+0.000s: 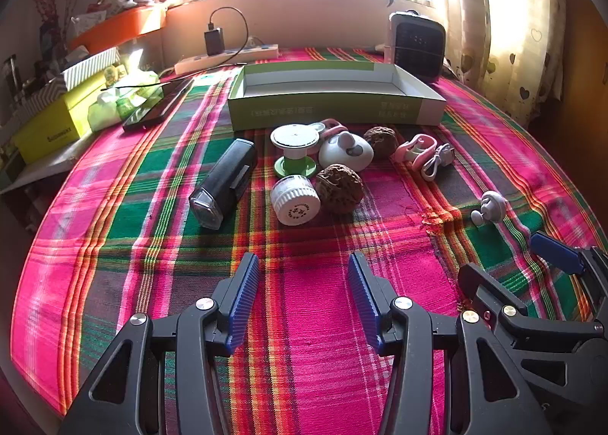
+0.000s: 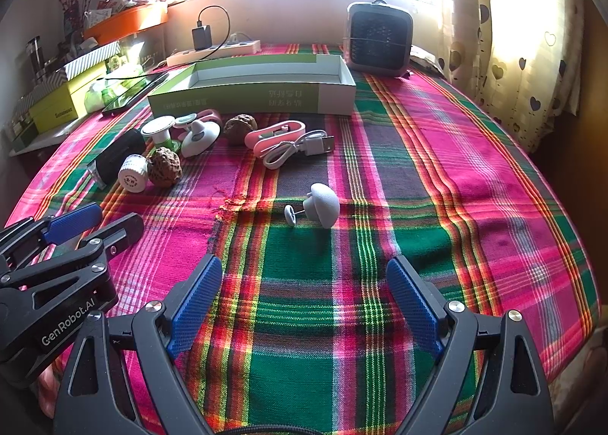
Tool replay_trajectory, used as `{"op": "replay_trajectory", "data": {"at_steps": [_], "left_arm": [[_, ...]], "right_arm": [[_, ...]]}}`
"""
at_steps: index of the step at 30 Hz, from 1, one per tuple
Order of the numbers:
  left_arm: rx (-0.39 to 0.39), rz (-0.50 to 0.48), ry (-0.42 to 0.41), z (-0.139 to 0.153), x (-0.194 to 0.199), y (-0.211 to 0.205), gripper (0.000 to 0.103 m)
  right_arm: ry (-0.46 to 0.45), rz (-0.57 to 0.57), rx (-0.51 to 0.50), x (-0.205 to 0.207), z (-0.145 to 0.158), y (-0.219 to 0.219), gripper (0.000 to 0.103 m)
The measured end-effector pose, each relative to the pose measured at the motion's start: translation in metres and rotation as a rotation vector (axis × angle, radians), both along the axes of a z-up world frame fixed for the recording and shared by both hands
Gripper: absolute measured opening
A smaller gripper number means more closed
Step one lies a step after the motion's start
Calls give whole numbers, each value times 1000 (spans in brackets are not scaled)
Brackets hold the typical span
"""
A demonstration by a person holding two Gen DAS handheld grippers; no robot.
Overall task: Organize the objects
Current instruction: 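Move the left gripper toward the black flashlight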
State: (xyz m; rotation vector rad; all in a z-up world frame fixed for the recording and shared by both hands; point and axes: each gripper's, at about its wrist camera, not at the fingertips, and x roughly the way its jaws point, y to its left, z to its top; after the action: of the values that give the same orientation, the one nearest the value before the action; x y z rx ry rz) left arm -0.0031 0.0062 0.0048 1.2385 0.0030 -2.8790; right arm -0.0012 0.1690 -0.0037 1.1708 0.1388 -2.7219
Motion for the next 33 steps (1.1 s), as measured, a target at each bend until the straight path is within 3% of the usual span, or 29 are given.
{"op": "replay_trajectory", "data": {"at_steps": [33], "left_arm": [[3, -15, 7, -2, 1, -2, 47]], "right_arm": [[4, -2, -1, 2, 0, 0, 89]]}}
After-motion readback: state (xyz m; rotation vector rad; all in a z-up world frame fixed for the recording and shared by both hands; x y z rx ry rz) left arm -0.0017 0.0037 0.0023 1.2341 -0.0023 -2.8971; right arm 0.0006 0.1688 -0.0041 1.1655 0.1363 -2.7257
